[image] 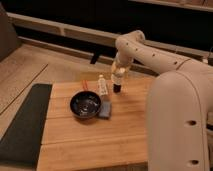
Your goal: Place the ceramic cup over the eraser
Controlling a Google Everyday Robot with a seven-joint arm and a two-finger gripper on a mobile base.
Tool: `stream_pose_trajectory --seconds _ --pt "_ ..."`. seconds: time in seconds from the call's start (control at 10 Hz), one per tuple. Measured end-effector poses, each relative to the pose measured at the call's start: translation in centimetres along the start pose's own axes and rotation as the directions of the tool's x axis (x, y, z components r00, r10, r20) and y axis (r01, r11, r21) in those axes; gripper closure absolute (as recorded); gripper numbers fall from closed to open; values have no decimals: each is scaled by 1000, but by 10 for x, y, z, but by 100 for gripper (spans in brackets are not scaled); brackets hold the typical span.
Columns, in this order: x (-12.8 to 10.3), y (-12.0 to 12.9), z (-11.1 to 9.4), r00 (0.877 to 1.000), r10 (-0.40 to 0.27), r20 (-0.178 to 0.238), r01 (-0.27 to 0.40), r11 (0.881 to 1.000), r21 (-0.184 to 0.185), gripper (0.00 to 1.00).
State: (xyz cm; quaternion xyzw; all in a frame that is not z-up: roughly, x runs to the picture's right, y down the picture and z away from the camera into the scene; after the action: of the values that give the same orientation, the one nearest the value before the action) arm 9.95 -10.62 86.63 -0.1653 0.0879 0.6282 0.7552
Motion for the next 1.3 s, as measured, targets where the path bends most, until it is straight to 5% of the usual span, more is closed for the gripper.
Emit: stream_pose_trajectory --seconds 0.4,1.3 --pt "5 -12 22 999 9 -37 -9 1000 -1 100" --pt "14 -25 64 993 18 -114 -25 998 -64 100"
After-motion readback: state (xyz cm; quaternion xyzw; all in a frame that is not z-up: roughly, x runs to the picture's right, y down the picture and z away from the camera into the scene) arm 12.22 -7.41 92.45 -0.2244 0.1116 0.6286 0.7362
